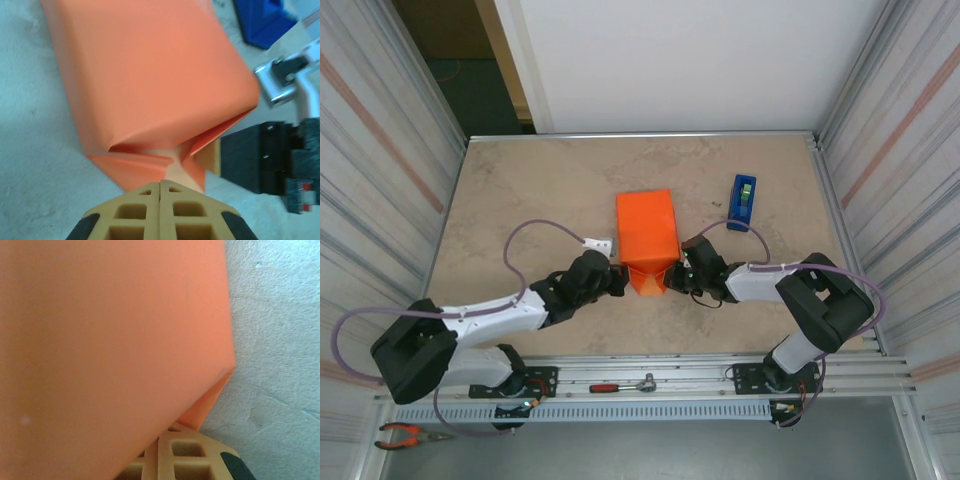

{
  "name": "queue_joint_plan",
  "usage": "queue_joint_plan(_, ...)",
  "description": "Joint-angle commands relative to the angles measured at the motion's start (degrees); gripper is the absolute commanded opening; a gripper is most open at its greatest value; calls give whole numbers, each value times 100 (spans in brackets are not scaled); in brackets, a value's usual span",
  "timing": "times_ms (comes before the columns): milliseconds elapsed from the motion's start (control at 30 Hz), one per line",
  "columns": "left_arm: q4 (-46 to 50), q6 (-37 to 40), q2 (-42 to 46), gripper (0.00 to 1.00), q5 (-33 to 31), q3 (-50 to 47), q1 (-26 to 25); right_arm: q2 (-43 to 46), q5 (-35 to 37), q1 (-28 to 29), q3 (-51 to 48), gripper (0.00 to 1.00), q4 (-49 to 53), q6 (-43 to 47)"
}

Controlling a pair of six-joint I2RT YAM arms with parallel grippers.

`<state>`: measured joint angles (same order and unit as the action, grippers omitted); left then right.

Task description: Wrap the gift box in paper

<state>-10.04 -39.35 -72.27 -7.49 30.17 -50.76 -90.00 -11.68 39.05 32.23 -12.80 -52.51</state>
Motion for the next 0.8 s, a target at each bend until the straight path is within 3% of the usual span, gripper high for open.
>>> queue_joint_plan(0,-14,182,-336,0,140,-66,-3,-28,66,92,-129,0,379,-84)
queue_joint_plan(333,-621,322,-1521,0,382,422,-83,-57,70,95,-103,0,401,-75)
queue_joint_plan(767,-142,417,-2265,0,669,1065,-39,-88,22,103,-72,0,392,-71)
